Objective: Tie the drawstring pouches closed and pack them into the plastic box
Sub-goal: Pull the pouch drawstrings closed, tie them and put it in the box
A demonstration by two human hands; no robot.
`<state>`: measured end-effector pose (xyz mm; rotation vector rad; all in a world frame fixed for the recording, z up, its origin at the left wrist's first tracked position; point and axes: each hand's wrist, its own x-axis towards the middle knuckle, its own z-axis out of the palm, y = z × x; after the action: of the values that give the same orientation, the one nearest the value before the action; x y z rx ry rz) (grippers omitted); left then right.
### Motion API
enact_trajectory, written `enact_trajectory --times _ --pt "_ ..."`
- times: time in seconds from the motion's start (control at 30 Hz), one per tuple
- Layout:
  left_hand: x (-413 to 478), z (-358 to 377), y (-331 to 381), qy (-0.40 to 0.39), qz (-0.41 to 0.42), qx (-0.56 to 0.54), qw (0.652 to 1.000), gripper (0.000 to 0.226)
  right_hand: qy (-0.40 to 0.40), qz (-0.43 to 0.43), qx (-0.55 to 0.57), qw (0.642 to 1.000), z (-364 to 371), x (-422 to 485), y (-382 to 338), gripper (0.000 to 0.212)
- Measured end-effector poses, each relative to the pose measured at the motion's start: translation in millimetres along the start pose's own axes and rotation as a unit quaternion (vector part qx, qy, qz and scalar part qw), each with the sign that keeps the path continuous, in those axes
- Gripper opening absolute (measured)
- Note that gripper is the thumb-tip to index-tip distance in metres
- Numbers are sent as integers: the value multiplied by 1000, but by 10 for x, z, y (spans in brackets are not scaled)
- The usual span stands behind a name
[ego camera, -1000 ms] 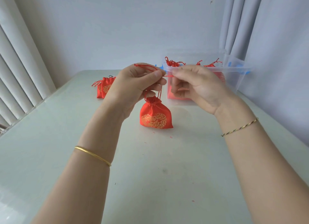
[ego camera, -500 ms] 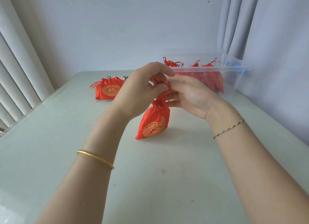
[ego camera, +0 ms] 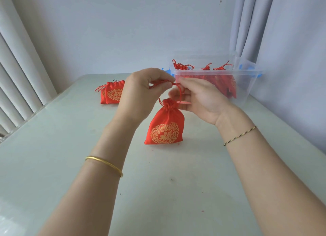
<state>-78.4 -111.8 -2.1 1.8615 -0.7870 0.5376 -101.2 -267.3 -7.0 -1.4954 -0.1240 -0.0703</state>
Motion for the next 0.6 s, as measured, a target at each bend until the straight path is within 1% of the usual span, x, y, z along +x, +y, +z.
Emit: enact_trajectory --times 0.1,0.13,0.2,0.3,0.4,0.47,0.5,0.57,0.6 --pt "-2 -11 -49 -16 -32 -18 999 12 60 -20 -18 998 -49 13 7 23" --pt "0 -19 -71 -18 -40 -18 999 12 74 -16 -8 997 -65 12 2 28" --pt "4 -36 -121 -25 -55 18 998 20 92 -2 28 995 -92 10 -5 36" --pt "2 -67 -196 -43 -87 51 994 41 95 31 138 985 -103 8 -6 46" --pt "-8 -92 -252 -10 -124 56 991 56 61 60 284 955 -85 9 17 45" --pt "-12 -100 -293 31 -171 13 985 63 59 72 343 935 -96 25 48 40" --pt "-13 -107 -310 54 -201 -33 978 66 63 80 344 934 -110 31 59 38" --pt "5 -122 -342 106 -252 -135 952 71 68 103 304 945 -138 38 77 38" --pt "13 -122 -345 128 -265 -172 940 73 74 118 273 952 -149 37 94 38"
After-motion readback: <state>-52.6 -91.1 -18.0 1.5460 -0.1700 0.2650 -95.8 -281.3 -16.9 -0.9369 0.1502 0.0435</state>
